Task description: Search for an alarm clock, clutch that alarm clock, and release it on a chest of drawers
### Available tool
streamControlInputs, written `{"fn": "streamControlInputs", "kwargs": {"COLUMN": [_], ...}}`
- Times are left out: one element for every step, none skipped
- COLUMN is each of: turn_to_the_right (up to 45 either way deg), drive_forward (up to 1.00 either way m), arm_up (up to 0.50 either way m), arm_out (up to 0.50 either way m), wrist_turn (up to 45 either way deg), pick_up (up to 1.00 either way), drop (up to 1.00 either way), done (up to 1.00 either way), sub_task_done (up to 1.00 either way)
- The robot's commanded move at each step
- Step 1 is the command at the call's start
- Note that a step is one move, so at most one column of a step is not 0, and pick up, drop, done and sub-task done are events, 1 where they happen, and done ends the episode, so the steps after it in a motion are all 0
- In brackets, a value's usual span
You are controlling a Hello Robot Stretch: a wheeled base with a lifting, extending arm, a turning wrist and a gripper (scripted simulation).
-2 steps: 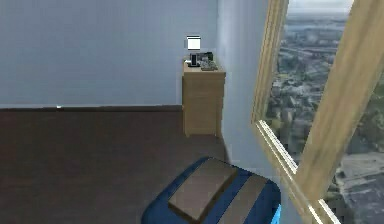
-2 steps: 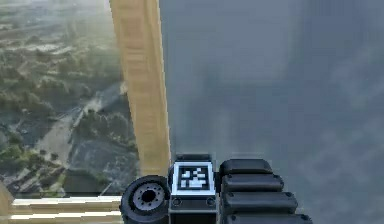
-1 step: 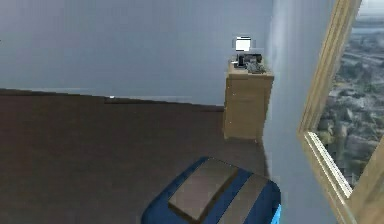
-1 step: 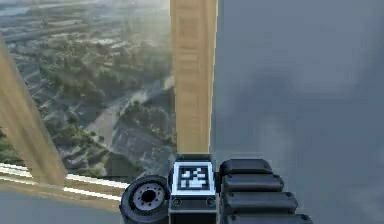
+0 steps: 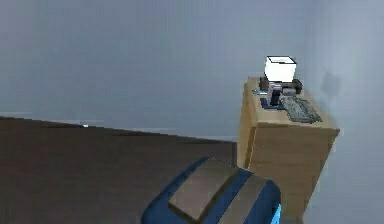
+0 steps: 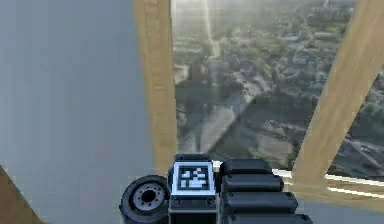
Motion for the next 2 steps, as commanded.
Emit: {"fn": "streamControlInputs", "kwargs": {"turn_to_the_right": [0.0, -21.0], "drive_forward": [1.00, 0.00], "arm_up": [0.00, 0.00], "arm_out": [0.00, 0.00], "wrist_turn": [0.0, 0.0], "pick_up": [0.00, 0.00], "drop": [0.00, 0.00], "done": [0.00, 0.00], "sub_task_done": [0.00, 0.00]}}
